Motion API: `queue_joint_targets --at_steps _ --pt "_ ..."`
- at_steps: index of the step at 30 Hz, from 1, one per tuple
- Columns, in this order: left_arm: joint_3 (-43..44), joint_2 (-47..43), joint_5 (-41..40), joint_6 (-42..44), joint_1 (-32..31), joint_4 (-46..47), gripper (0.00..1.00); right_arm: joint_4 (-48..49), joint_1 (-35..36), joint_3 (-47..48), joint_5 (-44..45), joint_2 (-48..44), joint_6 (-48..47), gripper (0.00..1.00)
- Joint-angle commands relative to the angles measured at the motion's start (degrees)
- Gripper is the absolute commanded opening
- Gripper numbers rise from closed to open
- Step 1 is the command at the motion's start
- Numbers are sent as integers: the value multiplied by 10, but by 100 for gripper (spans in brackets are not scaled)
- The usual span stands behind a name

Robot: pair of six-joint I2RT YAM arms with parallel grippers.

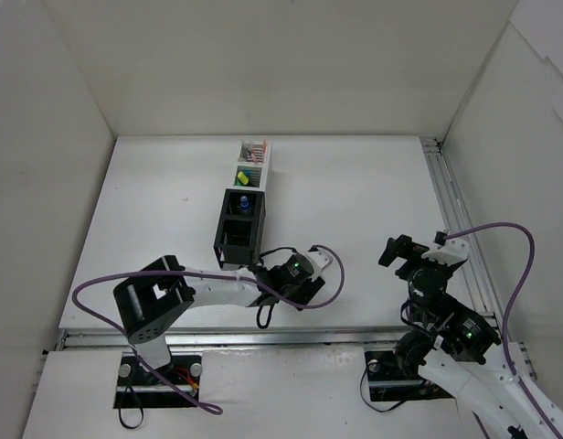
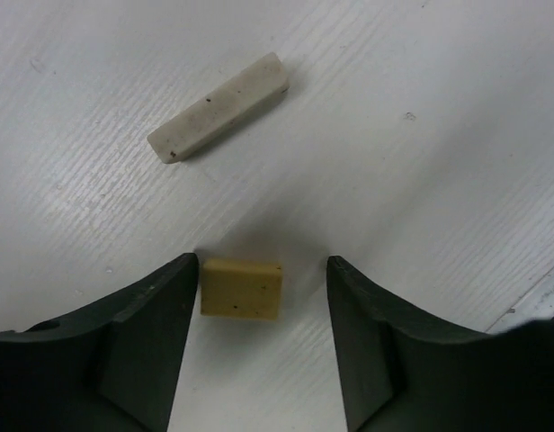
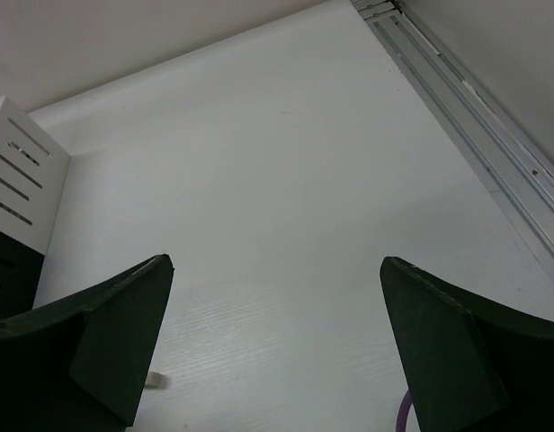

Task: Sort the stationery into containers
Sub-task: Pick up the stationery from the center of the board, then place the stationery in the storage box.

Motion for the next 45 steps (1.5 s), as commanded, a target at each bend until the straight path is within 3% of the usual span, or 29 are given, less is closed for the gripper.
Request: queue_joint_targets --at_steps 1,3,13,16,22,29,34,38,42,45 --pt "-26 -13 36 -7 15 14 52 12 -4 13 31 8 11 98" --pt "-27 -15 32 -8 15 13 44 12 -2 15 31 9 11 98" --pt "-42 -35 -3 -26 15 4 27 9 -1 19 25 22 14 98" --pt "-36 -73 -17 -15 15 4 27 10 -2 27 -11 36 -7 98" --pt "2 -176 -34 33 27 -24 27 10 -3 46 -164 92 -102 98" --pt "6 -301 -88 84 116 -39 25 30 0 61 -261 199 -172 98" --pt "-1 -317 -62 95 213 -39 25 82 0 71 -359 297 -228 98" --pt "-2 -297 -50 94 275 -40 25 121 3 83 -389 361 -248 98" --pt "-7 -283 -37 76 295 -48 26 153 1 91 -415 432 -281 98" --pt "-28 -282 -21 66 306 -33 35 178 3 99 -453 488 -305 98"
